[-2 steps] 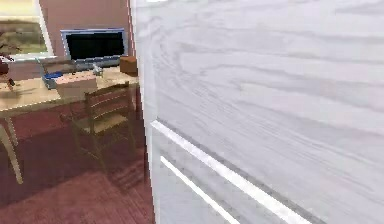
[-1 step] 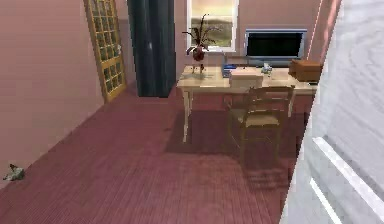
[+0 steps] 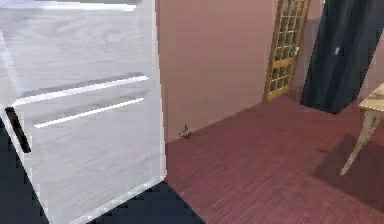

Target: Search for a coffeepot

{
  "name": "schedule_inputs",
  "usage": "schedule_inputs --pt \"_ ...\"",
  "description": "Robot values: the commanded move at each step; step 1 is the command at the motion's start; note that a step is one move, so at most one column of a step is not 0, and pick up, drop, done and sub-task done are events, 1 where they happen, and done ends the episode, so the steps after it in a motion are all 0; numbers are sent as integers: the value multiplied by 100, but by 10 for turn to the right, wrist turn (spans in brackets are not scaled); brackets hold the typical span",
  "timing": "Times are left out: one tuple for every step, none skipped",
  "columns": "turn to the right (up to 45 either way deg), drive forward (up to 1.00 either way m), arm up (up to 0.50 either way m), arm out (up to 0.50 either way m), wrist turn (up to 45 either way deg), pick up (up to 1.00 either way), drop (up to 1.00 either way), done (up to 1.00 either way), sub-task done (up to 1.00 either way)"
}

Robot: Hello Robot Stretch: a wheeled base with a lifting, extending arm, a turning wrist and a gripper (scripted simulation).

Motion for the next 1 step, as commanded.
schedule_inputs --pt "-390 0 0 0 0 0 0 0 0"
